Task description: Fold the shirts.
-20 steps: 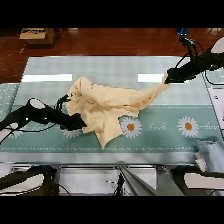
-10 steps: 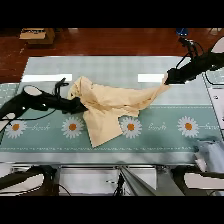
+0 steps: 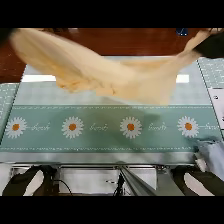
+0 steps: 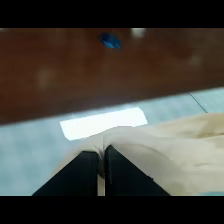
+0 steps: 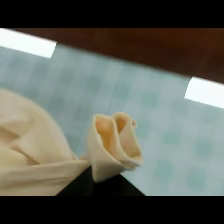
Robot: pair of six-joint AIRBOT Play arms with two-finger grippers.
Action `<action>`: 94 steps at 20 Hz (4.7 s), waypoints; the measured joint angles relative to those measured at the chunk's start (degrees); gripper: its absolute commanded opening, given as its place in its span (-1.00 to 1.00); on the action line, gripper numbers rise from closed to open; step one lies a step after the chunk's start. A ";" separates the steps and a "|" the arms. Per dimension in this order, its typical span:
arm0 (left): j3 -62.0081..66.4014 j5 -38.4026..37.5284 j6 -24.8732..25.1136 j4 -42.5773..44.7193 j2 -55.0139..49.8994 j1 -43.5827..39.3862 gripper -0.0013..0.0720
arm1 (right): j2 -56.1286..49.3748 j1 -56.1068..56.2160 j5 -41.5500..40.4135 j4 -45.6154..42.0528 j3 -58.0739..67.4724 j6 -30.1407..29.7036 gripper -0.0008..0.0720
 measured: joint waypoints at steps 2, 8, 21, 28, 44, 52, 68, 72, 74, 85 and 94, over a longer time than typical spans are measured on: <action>4.90 0.66 -2.45 4.81 4.52 3.85 -0.88 | 7.28 0.00 -5.14 -3.17 0.52 3.76 -0.89; 10.23 0.02 -7.72 11.23 14.05 7.65 -0.88 | 22.49 0.00 -6.47 -9.03 0.96 11.28 -0.89; 17.25 -35.78 -14.78 19.15 11.69 8.26 -0.88 | 23.28 0.00 31.17 -16.15 0.50 12.72 -0.90; -4.57 -31.21 -12.44 13.51 1.62 7.50 -0.88 | 0.57 0.00 33.94 -11.06 0.39 7.74 -0.90; -9.42 14.19 3.17 12.48 -32.70 -11.28 -0.87 | -32.85 0.00 -11.80 -2.49 0.33 9.90 -0.89; -8.22 10.23 1.92 14.12 -40.33 -11.78 0.14 | -38.95 -0.79 -10.36 0.70 1.33 8.72 0.39; -49.83 -16.55 -6.64 15.74 -20.44 5.46 0.95 | -20.74 -20.70 9.75 2.16 -20.79 -1.68 0.50; -53.90 -9.07 -6.40 9.53 -20.37 5.03 0.95 | -19.43 -21.38 9.38 6.16 -23.65 -3.80 0.50; -54.60 -6.49 -6.34 7.61 -21.49 3.48 0.95 | -19.19 -21.55 9.25 7.17 -24.15 -4.46 0.50; -55.23 -0.04 -7.65 2.91 -31.30 -7.65 -0.87 | -18.91 -22.67 11.17 2.78 -25.57 -5.01 0.50; -55.28 0.11 -4.04 2.99 -31.10 -8.11 -0.87 | -18.97 -28.52 2.69 12.20 -36.96 -7.32 0.50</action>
